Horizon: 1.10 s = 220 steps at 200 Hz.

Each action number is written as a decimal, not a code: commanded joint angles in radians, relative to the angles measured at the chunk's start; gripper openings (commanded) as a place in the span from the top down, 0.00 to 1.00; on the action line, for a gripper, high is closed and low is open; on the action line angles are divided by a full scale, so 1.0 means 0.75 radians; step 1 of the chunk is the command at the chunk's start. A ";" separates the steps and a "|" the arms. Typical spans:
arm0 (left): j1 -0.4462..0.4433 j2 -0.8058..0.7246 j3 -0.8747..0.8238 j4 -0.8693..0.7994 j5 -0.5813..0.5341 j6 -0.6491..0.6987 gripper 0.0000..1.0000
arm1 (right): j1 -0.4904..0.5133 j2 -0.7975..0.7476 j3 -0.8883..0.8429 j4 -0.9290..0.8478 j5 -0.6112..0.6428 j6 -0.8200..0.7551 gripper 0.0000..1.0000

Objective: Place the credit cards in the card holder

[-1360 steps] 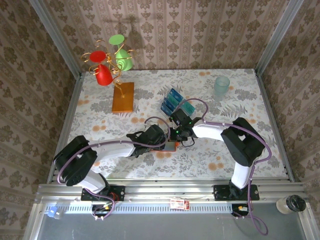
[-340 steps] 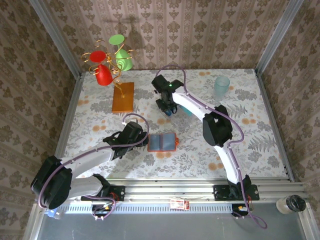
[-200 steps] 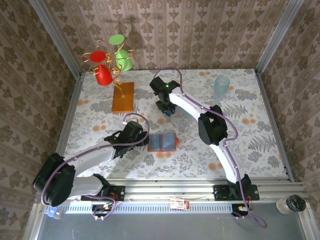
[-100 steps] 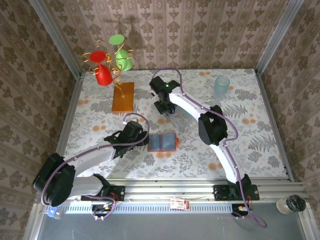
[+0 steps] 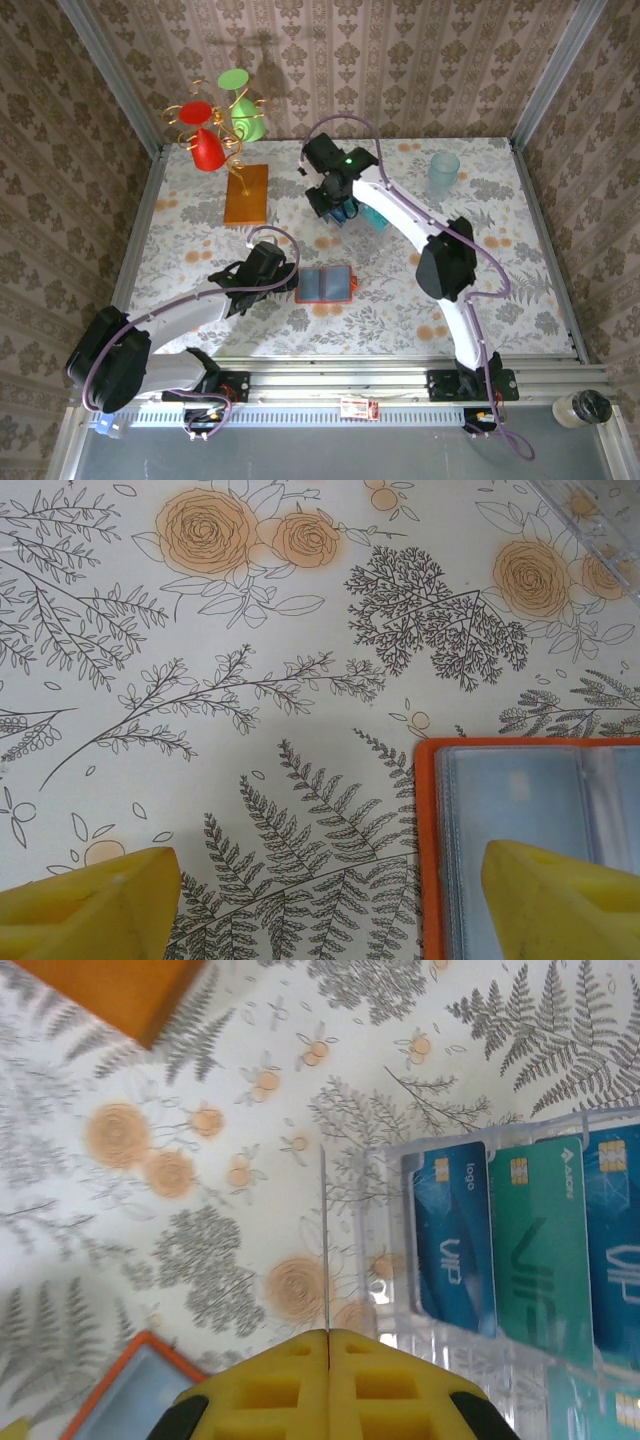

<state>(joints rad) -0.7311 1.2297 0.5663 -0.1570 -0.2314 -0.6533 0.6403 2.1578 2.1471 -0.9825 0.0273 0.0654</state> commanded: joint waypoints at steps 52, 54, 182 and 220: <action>-0.016 0.038 0.045 -0.047 0.005 0.062 0.18 | -0.037 -0.652 -1.079 0.807 -0.365 0.580 1.00; -0.019 0.042 0.047 -0.047 0.004 0.065 0.18 | -0.040 -0.667 -1.111 0.836 -0.374 0.599 1.00; -0.134 0.239 0.142 -0.073 -0.085 0.132 0.15 | 0.011 -0.927 -1.991 1.780 -0.364 1.109 1.00; -0.145 0.263 0.127 -0.069 -0.099 0.122 0.15 | 0.033 -0.898 -2.058 1.889 -0.343 1.142 1.00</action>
<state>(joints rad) -0.8257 1.4132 0.6479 -0.1902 -0.2771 -0.5747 0.6510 1.4765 0.6289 0.3229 -0.2623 0.8841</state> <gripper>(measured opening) 0.847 0.044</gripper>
